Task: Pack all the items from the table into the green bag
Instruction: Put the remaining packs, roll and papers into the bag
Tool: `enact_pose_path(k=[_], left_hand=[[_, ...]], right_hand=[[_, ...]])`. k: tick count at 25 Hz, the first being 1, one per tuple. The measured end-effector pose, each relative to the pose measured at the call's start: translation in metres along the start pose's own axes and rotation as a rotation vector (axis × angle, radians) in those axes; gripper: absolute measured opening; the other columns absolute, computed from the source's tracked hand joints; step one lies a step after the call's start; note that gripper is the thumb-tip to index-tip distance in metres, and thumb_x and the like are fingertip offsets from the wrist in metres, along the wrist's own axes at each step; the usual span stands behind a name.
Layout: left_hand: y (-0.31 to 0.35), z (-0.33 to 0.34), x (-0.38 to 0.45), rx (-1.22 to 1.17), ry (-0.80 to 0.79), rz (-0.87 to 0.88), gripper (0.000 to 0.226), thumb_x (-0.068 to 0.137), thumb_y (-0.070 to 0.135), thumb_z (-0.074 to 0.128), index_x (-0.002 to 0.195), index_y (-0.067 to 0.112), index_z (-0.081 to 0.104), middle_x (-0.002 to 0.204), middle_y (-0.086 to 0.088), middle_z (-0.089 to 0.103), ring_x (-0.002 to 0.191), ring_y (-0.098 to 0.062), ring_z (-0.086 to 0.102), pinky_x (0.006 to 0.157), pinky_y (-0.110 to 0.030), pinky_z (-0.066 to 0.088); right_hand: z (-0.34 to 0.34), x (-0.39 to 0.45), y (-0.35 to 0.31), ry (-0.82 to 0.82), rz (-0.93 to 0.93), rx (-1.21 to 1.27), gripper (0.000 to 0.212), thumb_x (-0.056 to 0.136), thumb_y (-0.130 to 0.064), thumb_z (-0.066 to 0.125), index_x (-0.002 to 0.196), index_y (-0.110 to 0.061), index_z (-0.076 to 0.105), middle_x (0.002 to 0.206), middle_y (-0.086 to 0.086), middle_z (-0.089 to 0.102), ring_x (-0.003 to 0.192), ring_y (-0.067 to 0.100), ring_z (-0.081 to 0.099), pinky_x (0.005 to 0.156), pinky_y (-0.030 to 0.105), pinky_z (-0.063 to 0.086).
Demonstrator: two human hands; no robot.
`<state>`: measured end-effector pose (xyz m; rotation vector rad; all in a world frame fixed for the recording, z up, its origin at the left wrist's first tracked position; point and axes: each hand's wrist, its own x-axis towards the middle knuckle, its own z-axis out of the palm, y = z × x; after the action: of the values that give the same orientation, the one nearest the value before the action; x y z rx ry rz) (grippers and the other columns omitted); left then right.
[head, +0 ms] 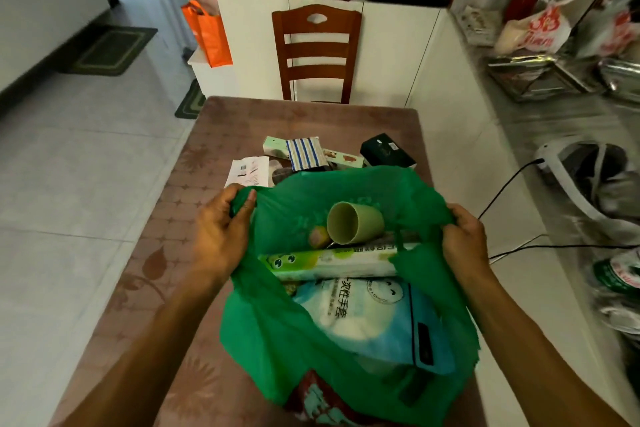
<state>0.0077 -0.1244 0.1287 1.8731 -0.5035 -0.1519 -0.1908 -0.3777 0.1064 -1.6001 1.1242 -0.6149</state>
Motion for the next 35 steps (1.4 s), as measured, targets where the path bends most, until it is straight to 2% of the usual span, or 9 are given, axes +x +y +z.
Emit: enact_pose_path(k=[4, 7, 13, 17, 21, 25, 29, 31, 35], left_hand=[[0.006, -0.025, -0.008, 0.17, -0.448, 0.144, 0.01, 0.09, 0.014, 0.059, 0.085, 0.015, 0.068, 0.083, 0.0, 0.07, 0.071, -0.018, 0.067, 0.061, -0.033, 0.057], [-0.002, -0.026, -0.034, 0.26, -0.812, 0.108, 0.009, 0.087, 0.021, 0.063, 0.084, 0.025, 0.07, 0.077, 0.017, 0.068, 0.062, -0.001, 0.063, 0.054, -0.014, 0.047], [-0.018, -0.017, -0.02, 0.379, -0.746, 0.151, 0.01, 0.09, 0.026, 0.062, 0.082, 0.023, 0.067, 0.067, 0.006, 0.065, 0.06, -0.007, 0.061, 0.048, -0.014, 0.043], [-0.034, -0.02, -0.004, 0.52, -0.604, 0.179, 0.016, 0.09, 0.035, 0.057, 0.081, 0.024, 0.063, 0.068, 0.008, 0.064, 0.056, -0.007, 0.059, 0.054, -0.032, 0.053], [-0.054, -0.021, -0.002, 0.569, -0.494, 0.206, 0.02, 0.083, 0.041, 0.049, 0.083, 0.024, 0.06, 0.07, 0.005, 0.065, 0.059, -0.013, 0.059, 0.055, -0.037, 0.052], [-0.068, -0.021, -0.012, 0.593, -0.462, 0.175, 0.023, 0.08, 0.035, 0.049, 0.098, 0.025, 0.06, 0.079, -0.001, 0.069, 0.068, -0.022, 0.063, 0.06, -0.039, 0.054], [-0.062, -0.017, -0.016, 0.608, -0.412, 0.202, 0.019, 0.082, 0.031, 0.049, 0.097, 0.024, 0.058, 0.078, 0.0, 0.066, 0.064, -0.019, 0.059, 0.059, -0.035, 0.052], [-0.058, -0.016, -0.017, 0.549, -0.322, 0.192, 0.01, 0.085, 0.026, 0.056, 0.093, 0.022, 0.06, 0.073, 0.004, 0.063, 0.056, -0.011, 0.054, 0.053, -0.028, 0.048], [-0.052, -0.017, -0.014, 0.184, -0.146, -0.09, 0.005, 0.09, 0.019, 0.061, 0.092, 0.016, 0.063, 0.075, 0.003, 0.065, 0.055, -0.009, 0.061, 0.05, -0.029, 0.053]], right_hand=[[-0.026, 0.002, 0.005, -0.084, 0.106, -0.237, 0.03, 0.085, 0.004, 0.044, 0.091, -0.019, 0.062, 0.097, 0.013, 0.069, 0.082, 0.026, 0.063, 0.075, 0.04, 0.056], [-0.043, 0.004, -0.012, -0.048, 0.049, -0.485, 0.038, 0.082, 0.006, 0.047, 0.109, -0.018, 0.058, 0.119, 0.008, 0.062, 0.102, 0.026, 0.057, 0.085, 0.036, 0.047], [0.063, 0.02, -0.074, -0.369, -0.447, -0.516, 0.024, 0.088, -0.007, 0.051, 0.103, -0.018, 0.066, 0.103, -0.002, 0.065, 0.093, 0.016, 0.059, 0.077, 0.032, 0.051], [0.132, 0.081, -0.048, -0.526, -0.283, -0.799, 0.027, 0.085, -0.021, 0.057, 0.111, -0.017, 0.061, 0.116, 0.007, 0.065, 0.101, 0.026, 0.06, 0.087, 0.043, 0.052], [0.192, 0.126, -0.002, -0.665, -0.019, -1.163, 0.081, 0.065, -0.056, 0.074, 0.128, -0.014, 0.045, 0.125, 0.012, 0.051, 0.112, 0.034, 0.053, 0.093, 0.048, 0.048], [0.223, 0.151, 0.035, -0.712, 0.069, -1.27, 0.087, 0.053, -0.053, 0.082, 0.124, -0.014, 0.05, 0.123, 0.011, 0.053, 0.114, 0.038, 0.053, 0.098, 0.053, 0.045], [0.225, 0.172, 0.046, -0.679, 0.145, -1.223, 0.104, 0.032, -0.062, 0.076, 0.123, -0.017, 0.052, 0.116, 0.014, 0.056, 0.103, 0.039, 0.056, 0.093, 0.053, 0.049], [0.21, 0.152, 0.02, -0.505, 0.019, -1.145, 0.104, 0.046, -0.063, 0.074, 0.132, -0.018, 0.04, 0.13, 0.018, 0.048, 0.113, 0.041, 0.05, 0.092, 0.047, 0.047], [0.149, 0.063, -0.05, -0.227, -0.456, -0.358, 0.063, 0.067, -0.042, 0.075, 0.12, -0.024, 0.045, 0.127, 0.008, 0.046, 0.113, 0.027, 0.049, 0.085, 0.037, 0.046]])
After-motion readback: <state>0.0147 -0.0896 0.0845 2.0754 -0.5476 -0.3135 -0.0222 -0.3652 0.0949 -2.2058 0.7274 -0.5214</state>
